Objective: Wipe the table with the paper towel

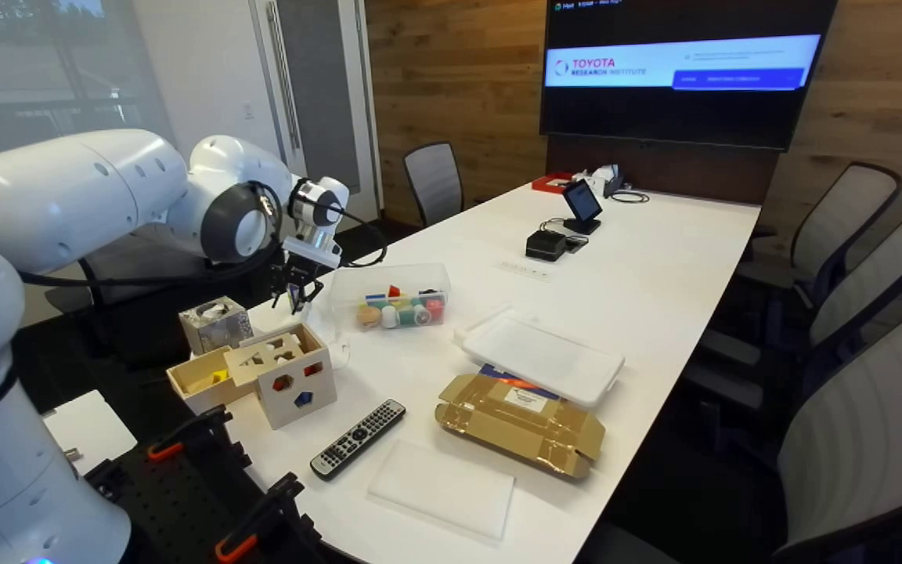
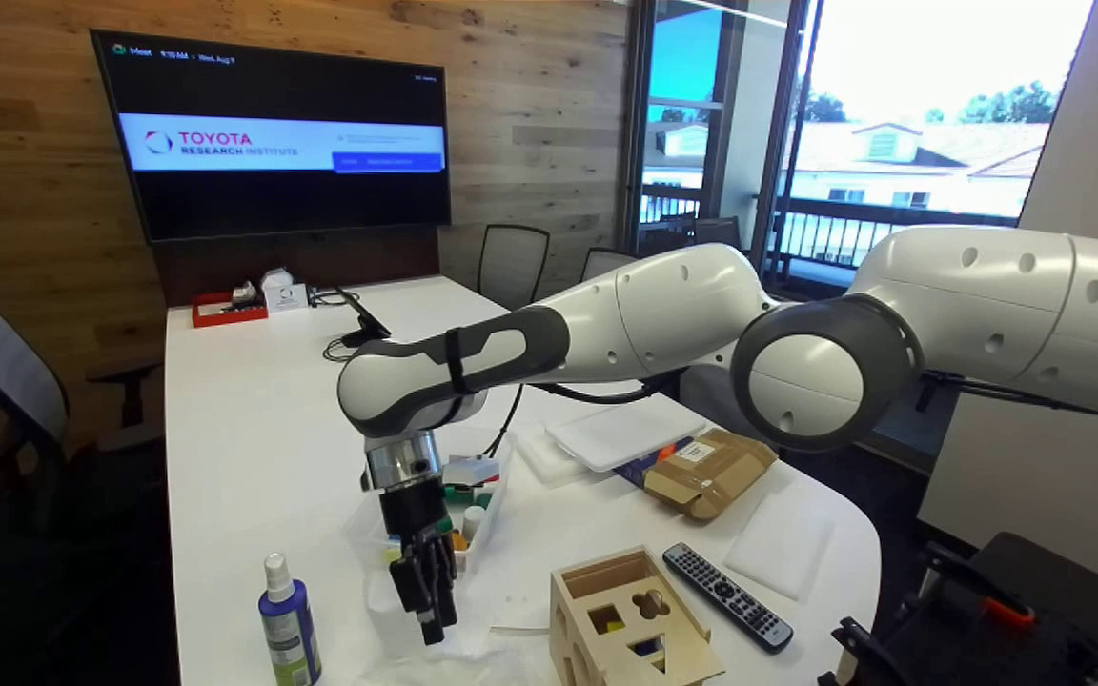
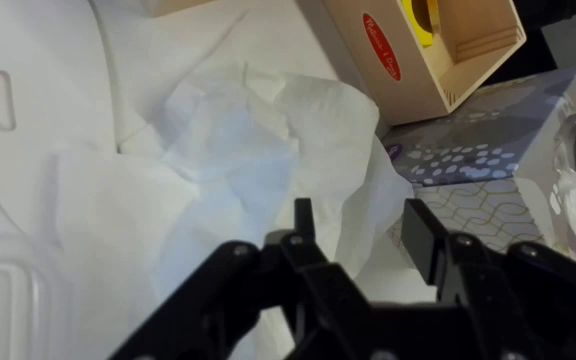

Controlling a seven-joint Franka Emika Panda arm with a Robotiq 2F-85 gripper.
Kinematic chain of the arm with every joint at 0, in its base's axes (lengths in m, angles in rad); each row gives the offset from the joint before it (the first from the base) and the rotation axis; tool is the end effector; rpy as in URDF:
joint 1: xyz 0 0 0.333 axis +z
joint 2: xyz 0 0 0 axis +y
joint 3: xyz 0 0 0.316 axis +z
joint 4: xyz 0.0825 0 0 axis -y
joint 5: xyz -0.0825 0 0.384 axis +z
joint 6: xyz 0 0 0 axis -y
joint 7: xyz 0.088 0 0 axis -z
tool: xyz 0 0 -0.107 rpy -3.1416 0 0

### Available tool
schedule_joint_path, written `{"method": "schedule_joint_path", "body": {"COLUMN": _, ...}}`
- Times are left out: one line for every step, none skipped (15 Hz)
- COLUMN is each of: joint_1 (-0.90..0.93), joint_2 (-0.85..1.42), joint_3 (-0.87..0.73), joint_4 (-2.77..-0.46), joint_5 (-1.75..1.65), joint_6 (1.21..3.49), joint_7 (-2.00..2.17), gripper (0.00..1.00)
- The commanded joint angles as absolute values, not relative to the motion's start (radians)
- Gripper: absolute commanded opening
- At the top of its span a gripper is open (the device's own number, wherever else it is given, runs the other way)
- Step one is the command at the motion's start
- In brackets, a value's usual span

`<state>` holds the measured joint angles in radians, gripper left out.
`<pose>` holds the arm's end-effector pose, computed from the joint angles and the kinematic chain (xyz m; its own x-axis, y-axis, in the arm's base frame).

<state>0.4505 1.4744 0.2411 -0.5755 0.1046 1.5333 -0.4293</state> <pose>0.6094 0.4026 0.0546 0.4929 0.8178 -0.2971 0.6528 -0.5733 -0.4951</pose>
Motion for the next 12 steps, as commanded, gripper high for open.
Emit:
{"method": "schedule_joint_path", "body": {"joint_1": 0.436, "joint_2": 1.474, "joint_3": 0.251, "joint_4": -0.529, "joint_5": 0.102, "joint_6": 1.512, "joint_7": -0.509, "gripper": 0.81}}
{"method": "schedule_joint_path", "body": {"joint_1": 0.434, "joint_2": 1.474, "joint_3": 0.25, "joint_4": -0.516, "joint_5": 0.102, "joint_6": 1.506, "joint_7": -0.513, "gripper": 0.9}}
{"method": "schedule_joint_path", "body": {"joint_1": 0.432, "joint_2": 1.474, "joint_3": 0.246, "joint_4": -0.496, "joint_5": 0.1, "joint_6": 1.503, "joint_7": -0.506, "gripper": 0.96}}
{"method": "schedule_joint_path", "body": {"joint_1": 0.431, "joint_2": 1.474, "joint_3": 0.241, "joint_4": -0.476, "joint_5": 0.101, "joint_6": 1.507, "joint_7": -0.484, "gripper": 1.0}}
{"method": "schedule_joint_path", "body": {"joint_1": 0.431, "joint_2": 1.474, "joint_3": 0.234, "joint_4": -0.444, "joint_5": 0.101, "joint_6": 1.515, "joint_7": -0.442, "gripper": 1.0}}
{"method": "schedule_joint_path", "body": {"joint_1": 0.43, "joint_2": 1.473, "joint_3": 0.227, "joint_4": -0.416, "joint_5": 0.102, "joint_6": 1.525, "joint_7": -0.406, "gripper": 1.0}}
{"method": "schedule_joint_path", "body": {"joint_1": 0.429, "joint_2": 1.473, "joint_3": 0.219, "joint_4": -0.388, "joint_5": 0.101, "joint_6": 1.539, "joint_7": -0.369, "gripper": 1.0}}
{"method": "schedule_joint_path", "body": {"joint_1": 0.432, "joint_2": 1.472, "joint_3": 0.212, "joint_4": -0.346, "joint_5": 0.097, "joint_6": 1.545, "joint_7": -0.334, "gripper": 1.0}}
{"method": "schedule_joint_path", "body": {"joint_1": 0.432, "joint_2": 1.471, "joint_3": 0.205, "joint_4": -0.313, "joint_5": 0.096, "joint_6": 1.549, "joint_7": -0.297, "gripper": 1.0}}
{"method": "schedule_joint_path", "body": {"joint_1": 0.432, "joint_2": 1.466, "joint_3": 0.196, "joint_4": -0.275, "joint_5": 0.094, "joint_6": 1.54, "joint_7": -0.254, "gripper": 1.0}}
{"method": "schedule_joint_path", "body": {"joint_1": 0.42, "joint_2": 1.408, "joint_3": 0.188, "joint_4": -0.343, "joint_5": 0.097, "joint_6": 1.58, "joint_7": -0.215, "gripper": 1.0}}
{"method": "schedule_joint_path", "body": {"joint_1": 0.417, "joint_2": 1.396, "joint_3": 0.181, "joint_4": -0.328, "joint_5": 0.099, "joint_6": 1.58, "joint_7": -0.166, "gripper": 1.0}}
